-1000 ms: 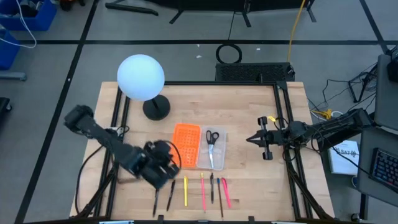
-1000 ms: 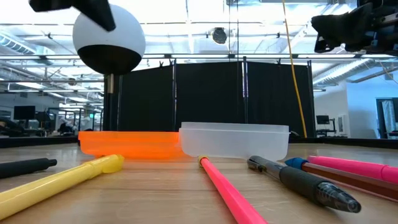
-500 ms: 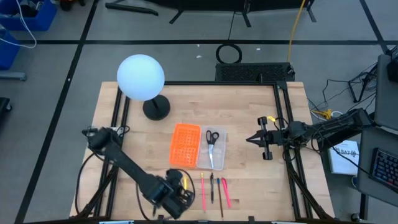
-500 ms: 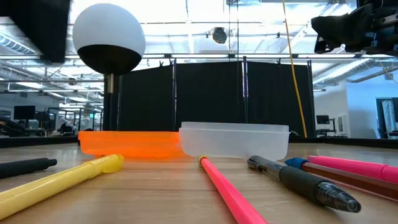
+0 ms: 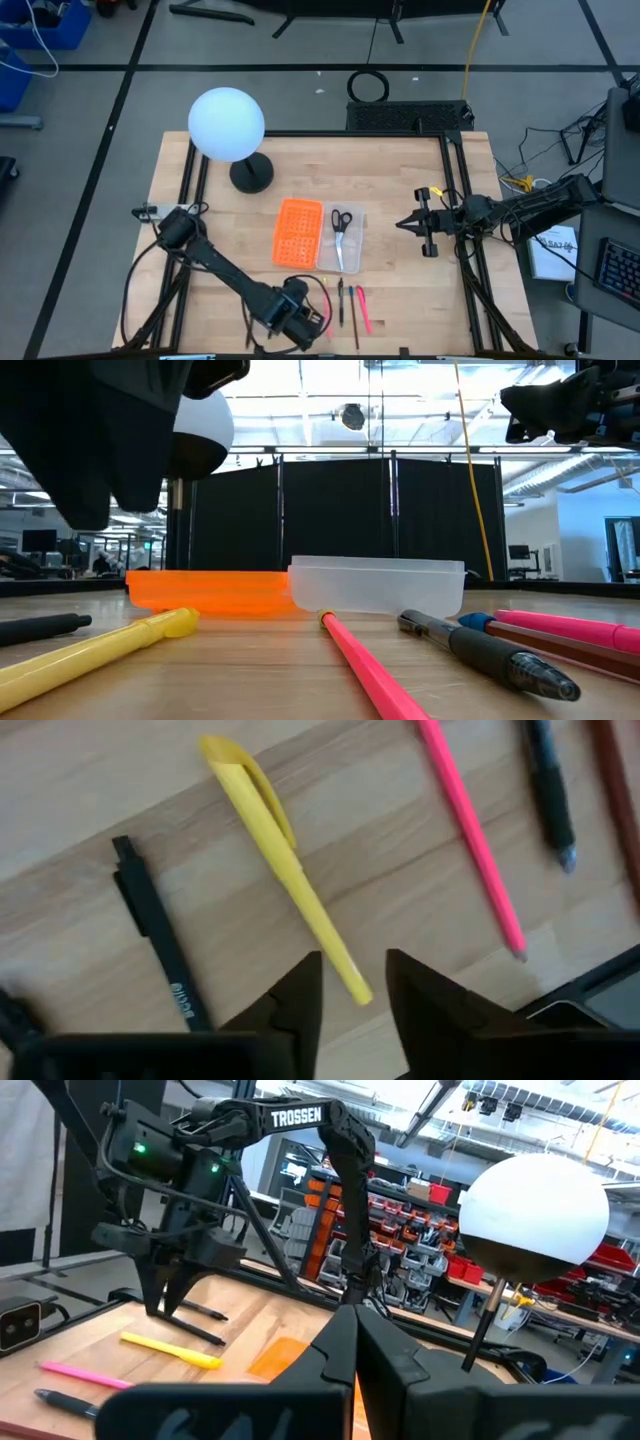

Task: Pick & place school supplies into a supply box
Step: Put the yellow pen into the orange supply box

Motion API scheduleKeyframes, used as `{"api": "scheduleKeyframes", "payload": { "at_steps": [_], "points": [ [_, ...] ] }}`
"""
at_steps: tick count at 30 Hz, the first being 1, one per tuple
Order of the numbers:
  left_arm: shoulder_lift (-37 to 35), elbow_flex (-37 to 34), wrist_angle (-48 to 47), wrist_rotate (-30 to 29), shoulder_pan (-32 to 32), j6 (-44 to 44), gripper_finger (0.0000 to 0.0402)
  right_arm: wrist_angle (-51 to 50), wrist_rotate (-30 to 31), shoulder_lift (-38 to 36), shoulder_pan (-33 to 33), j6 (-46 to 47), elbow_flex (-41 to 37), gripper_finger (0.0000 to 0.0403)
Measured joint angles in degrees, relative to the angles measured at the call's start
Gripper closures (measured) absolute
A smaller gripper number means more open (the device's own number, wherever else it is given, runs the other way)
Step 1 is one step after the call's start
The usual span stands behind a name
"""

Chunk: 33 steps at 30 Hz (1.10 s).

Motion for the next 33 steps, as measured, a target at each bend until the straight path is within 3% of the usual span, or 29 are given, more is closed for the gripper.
{"api": "scheduleKeyframes", "payload": {
  "at_steps": [7,14,24,28,33],
  "points": [
    [2.54,-0.02,0.95,3.8,2.31,3.07,0.0235,0.0,-0.02,0.01,0.0,-1.1,0.0,0.0403],
    [5.45,-0.02,1.67,8.41,3.94,5.87,0.0231,0.38,-0.02,0.01,0.0,-1.04,0.0,0.0403],
    [7.69,0.29,2.86,8.85,3.97,8.26,0.0232,0.0,0.01,0.03,0.0,-0.55,0.0,0.0403],
    [8.43,0.22,2.54,8.83,4.08,8.06,0.0262,0.0,0.0,0.01,0.0,-0.44,0.0,0.0403],
    [8.51,0.11,1.87,8.72,4.08,7.44,0.0339,0.0,0.01,0.03,0.0,-0.2,0.0,0.0403]
  ]
}}
